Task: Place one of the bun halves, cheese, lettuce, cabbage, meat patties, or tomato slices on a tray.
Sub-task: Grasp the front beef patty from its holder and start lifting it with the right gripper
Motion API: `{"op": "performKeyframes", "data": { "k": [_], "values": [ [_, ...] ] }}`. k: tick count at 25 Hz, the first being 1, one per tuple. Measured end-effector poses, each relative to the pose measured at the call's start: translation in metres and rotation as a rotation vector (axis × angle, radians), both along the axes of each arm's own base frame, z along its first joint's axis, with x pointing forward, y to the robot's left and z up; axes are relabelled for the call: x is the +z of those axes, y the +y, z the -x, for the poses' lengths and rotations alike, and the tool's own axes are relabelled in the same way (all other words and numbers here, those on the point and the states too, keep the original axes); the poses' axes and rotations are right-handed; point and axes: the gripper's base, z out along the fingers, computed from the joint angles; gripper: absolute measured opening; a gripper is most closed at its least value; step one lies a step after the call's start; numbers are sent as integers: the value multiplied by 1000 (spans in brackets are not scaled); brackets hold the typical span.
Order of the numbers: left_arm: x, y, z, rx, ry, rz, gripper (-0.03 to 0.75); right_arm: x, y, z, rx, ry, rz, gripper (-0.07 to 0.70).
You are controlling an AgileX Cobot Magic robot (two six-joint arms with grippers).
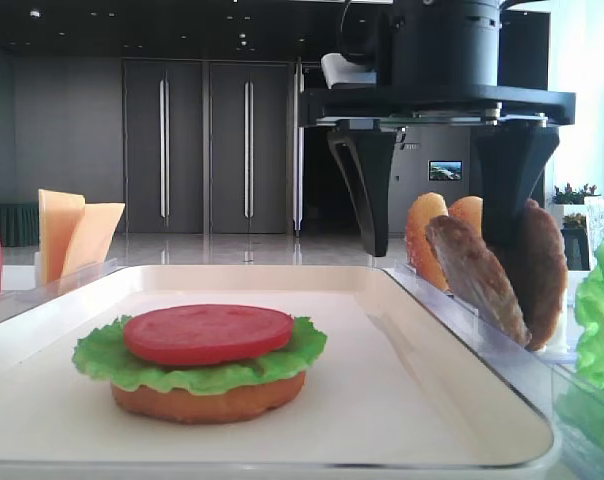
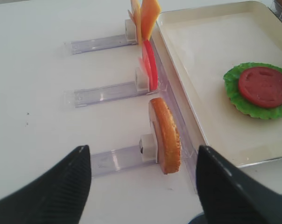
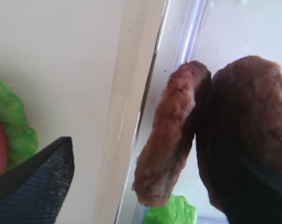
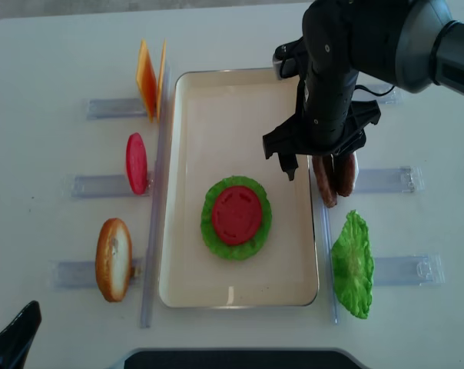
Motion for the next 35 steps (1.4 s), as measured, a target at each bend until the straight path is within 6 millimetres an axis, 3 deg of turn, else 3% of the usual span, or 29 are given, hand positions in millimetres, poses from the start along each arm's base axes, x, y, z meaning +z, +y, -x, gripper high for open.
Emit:
{"op": "performKeyframes", "data": {
  "k": [10,20,25,29,35],
  "values": [
    [0,0,0,0,0,0,535,-1,-1,-1,8,-9,10,534],
    [0,0,0,0,0,0,535,-1,-4,-4,24,-38,49,358],
    [0,0,0,0,0,0,535,-1,-4,-4,24,-40,52,211],
    [0,0,0,0,0,0,535,-1,-5,-4,27,-41,60,139],
    [0,0,0,0,0,0,535,-1,-6,-4,29,-38,70,125]
  ]
}}
